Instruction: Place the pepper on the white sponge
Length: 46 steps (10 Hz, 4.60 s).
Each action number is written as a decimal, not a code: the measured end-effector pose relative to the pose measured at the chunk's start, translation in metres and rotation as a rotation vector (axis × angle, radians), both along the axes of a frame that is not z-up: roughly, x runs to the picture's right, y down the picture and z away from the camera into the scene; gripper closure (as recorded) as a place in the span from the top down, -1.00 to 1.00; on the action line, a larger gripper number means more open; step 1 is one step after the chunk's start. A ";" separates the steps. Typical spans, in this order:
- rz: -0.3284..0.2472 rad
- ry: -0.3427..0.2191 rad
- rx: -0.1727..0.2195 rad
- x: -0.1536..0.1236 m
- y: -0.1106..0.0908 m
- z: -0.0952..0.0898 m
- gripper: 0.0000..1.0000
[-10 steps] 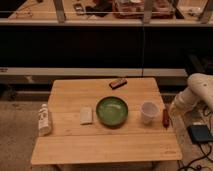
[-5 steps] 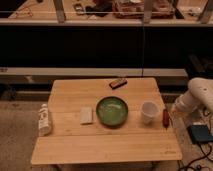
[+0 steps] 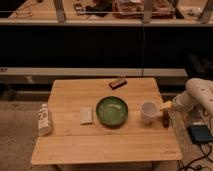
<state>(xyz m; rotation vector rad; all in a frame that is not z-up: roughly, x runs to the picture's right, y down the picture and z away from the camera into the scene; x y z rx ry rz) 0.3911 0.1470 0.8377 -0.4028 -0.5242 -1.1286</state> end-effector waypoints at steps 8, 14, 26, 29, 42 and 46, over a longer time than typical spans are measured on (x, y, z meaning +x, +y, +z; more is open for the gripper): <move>-0.058 0.054 -0.026 0.007 0.012 0.030 0.60; -0.092 0.113 -0.005 0.009 0.020 0.041 0.56; -0.046 0.203 -0.018 0.009 0.020 0.027 -0.55; -0.037 0.282 -0.013 0.016 -0.009 0.007 -0.55; -0.225 -0.060 0.242 -0.318 -0.180 0.015 -0.55; -0.137 -0.213 0.185 -0.360 -0.138 0.019 -0.55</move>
